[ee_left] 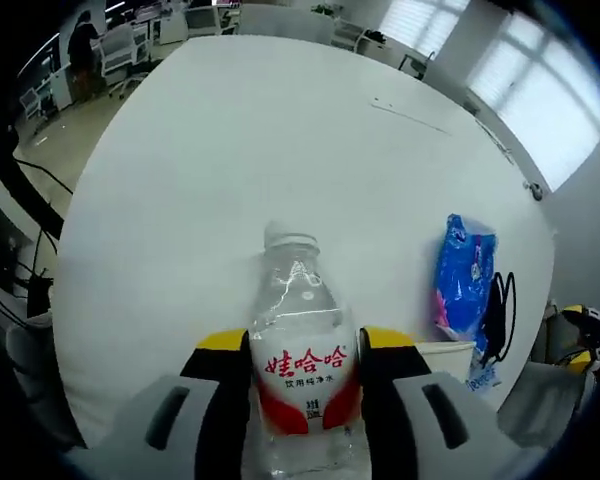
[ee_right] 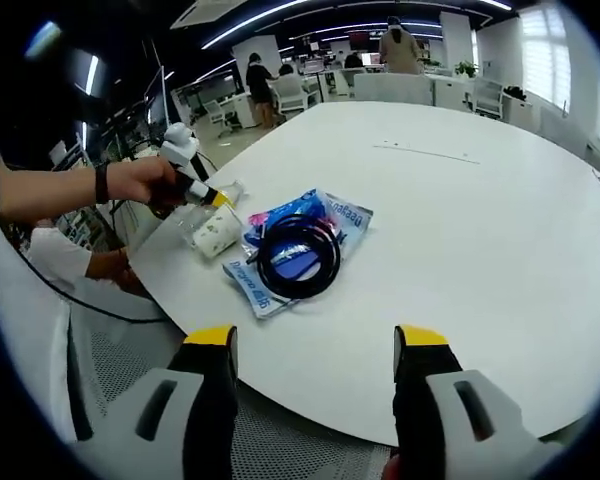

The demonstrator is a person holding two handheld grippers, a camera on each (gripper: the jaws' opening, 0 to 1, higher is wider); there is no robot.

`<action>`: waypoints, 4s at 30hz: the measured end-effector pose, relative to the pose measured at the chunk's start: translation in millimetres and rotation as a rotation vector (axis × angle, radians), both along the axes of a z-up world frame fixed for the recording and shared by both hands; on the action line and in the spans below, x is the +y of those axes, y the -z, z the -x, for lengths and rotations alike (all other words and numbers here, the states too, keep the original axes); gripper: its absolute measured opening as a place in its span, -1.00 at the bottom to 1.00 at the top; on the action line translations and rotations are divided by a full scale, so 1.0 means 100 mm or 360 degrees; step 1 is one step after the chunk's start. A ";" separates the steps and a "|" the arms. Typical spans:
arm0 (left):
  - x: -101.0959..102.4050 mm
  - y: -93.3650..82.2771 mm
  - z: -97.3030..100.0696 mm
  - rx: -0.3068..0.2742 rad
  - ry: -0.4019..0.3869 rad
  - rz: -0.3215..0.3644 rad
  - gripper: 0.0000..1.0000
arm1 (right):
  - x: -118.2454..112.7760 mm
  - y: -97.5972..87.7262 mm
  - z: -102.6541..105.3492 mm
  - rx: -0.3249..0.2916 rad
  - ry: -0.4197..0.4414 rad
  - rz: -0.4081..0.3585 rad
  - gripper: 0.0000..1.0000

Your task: Arrange the tabletop items into an orderly group along one side of the table until the central work area is clear of visible clutter.

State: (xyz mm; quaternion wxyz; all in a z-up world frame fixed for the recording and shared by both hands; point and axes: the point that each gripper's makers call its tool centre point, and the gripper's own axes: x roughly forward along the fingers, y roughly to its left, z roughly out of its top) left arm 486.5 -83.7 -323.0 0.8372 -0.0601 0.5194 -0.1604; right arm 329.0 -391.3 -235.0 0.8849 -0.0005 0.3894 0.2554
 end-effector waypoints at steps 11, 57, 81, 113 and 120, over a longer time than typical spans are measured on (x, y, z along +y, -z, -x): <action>0.06 -0.05 0.14 -0.0072 0.0014 -0.0015 -0.21 | 0.06 -0.05 -0.05 -0.0044 0.0005 -0.0041 0.24; 0.35 -0.68 0.85 -0.0472 -0.0148 -0.0088 -0.23 | 0.19 -0.01 -0.02 -0.0054 -0.0045 -0.0139 0.21; 0.30 -0.65 1.23 -0.0556 -0.0021 -0.0190 -0.23 | 0.27 -0.05 -0.07 -0.0050 -0.0120 -0.0138 0.20; 0.23 -0.60 1.19 -0.0559 0.0051 -0.0058 -0.19 | 0.11 -0.01 0.02 -0.0026 -0.0081 -0.0097 0.20; 0.26 -0.59 1.15 -0.0554 0.0017 -0.0081 -0.20 | 0.13 0.01 0.06 -0.0014 -0.0067 -0.0100 0.20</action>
